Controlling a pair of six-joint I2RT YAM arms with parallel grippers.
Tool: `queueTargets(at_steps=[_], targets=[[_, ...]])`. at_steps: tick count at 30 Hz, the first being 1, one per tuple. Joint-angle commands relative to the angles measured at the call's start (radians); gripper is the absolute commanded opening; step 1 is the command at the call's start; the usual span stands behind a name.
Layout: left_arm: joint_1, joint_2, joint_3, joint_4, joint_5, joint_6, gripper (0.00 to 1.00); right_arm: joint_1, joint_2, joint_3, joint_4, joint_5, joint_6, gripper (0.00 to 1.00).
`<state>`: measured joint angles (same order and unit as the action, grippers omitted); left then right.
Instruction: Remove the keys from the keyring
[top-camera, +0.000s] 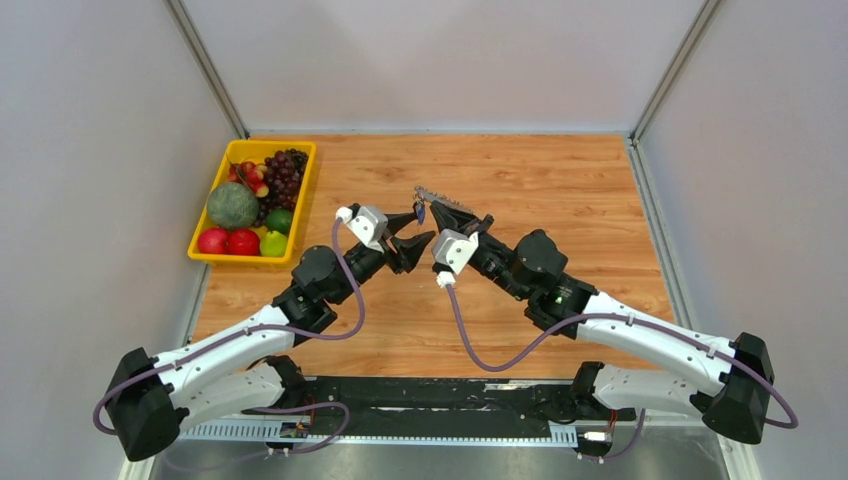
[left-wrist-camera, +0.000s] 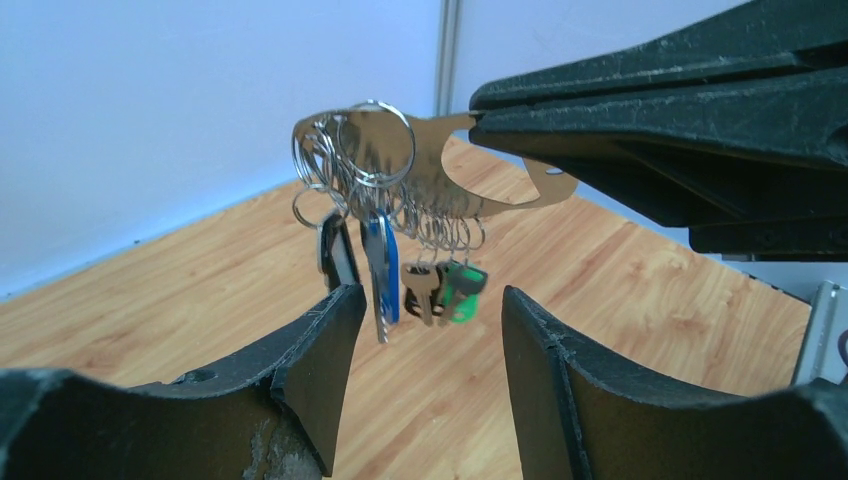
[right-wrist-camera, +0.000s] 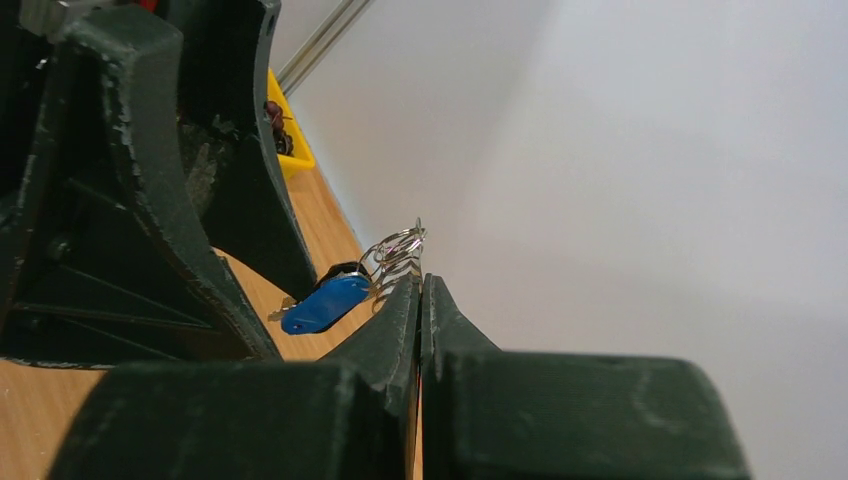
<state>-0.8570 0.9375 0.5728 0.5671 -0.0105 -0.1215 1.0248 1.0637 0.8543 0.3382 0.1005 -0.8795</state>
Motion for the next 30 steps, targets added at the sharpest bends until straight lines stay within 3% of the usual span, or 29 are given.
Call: queueTargets(at_steps=[1,7,11,13,15,16,18,30], targets=[[-0.004,0.02,0.057,0.082,-0.021,0.04,0.63,-0.001,-0.037,0.005,0.055,-0.04,0.009,0.0],[-0.002,0.062,0.094,0.079,-0.058,0.052,0.62,-0.001,-0.046,0.003,0.045,-0.058,0.013,0.0],[-0.003,0.088,0.116,0.07,-0.089,0.06,0.53,-0.002,-0.051,0.003,0.039,-0.067,0.021,0.0],[-0.003,0.094,0.122,0.067,-0.11,0.059,0.43,-0.002,-0.053,0.003,0.034,-0.068,0.024,0.0],[-0.002,0.094,0.128,0.057,-0.117,0.058,0.26,-0.002,-0.055,-0.001,0.03,-0.061,0.035,0.0],[-0.003,0.091,0.13,0.04,-0.118,0.052,0.11,-0.001,-0.058,-0.004,0.029,-0.054,0.046,0.0],[-0.004,0.078,0.139,-0.014,-0.109,0.028,0.01,0.0,-0.064,-0.019,0.028,-0.026,0.088,0.0],[-0.002,0.041,0.288,-0.609,0.175,-0.251,0.0,-0.003,-0.103,-0.219,0.04,0.092,0.318,0.0]])
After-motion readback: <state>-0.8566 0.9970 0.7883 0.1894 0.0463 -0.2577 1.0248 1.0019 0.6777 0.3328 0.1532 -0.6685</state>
